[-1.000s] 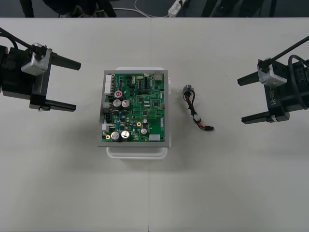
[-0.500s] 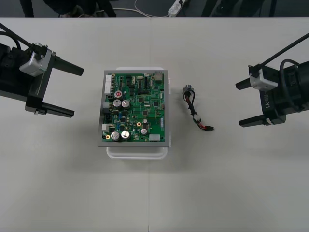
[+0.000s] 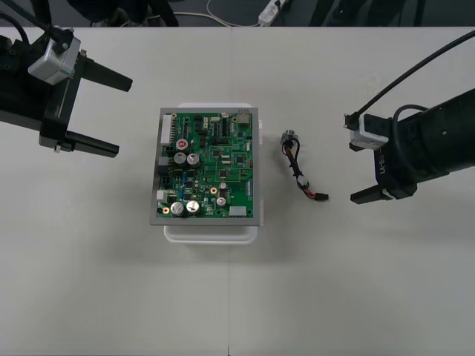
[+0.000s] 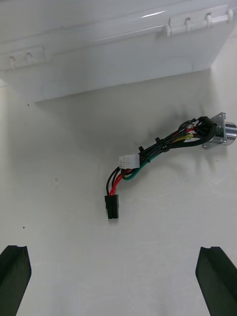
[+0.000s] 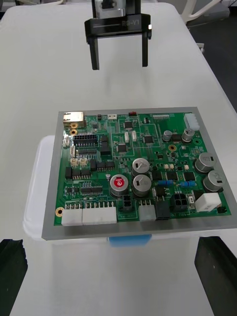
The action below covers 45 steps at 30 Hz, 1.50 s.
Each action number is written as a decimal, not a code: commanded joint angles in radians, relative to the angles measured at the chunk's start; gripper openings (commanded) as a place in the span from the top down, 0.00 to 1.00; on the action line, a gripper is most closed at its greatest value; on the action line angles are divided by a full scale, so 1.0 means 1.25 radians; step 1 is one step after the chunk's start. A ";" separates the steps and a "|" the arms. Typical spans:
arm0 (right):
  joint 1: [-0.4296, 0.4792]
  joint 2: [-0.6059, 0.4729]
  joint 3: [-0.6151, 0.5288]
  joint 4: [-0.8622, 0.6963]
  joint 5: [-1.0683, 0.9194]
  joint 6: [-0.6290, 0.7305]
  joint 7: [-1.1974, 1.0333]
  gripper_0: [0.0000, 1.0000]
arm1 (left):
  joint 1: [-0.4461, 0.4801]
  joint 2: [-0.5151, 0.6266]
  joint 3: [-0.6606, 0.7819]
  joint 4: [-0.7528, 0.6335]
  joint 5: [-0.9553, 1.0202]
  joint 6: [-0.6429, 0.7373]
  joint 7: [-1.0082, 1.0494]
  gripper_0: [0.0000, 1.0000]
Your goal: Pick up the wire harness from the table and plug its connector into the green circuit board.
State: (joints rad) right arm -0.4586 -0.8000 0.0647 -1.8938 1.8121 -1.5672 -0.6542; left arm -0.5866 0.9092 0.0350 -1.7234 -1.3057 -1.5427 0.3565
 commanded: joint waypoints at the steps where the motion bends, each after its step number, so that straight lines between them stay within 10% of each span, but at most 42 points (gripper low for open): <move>1: -0.047 0.017 0.034 -0.024 0.028 -0.003 -0.012 0.02 | -0.062 0.030 -0.028 -0.022 0.025 -0.023 0.066 0.00; 45: -0.054 0.060 0.211 -0.086 0.308 -0.003 -0.112 0.02 | -0.277 -0.217 -0.081 -0.022 -0.142 -0.023 0.288 0.00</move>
State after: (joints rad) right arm -0.4929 -0.7329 0.2890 -1.9570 2.1578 -1.5672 -0.7553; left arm -0.8663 0.6720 -0.0566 -1.7242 -1.4613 -1.5433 0.7021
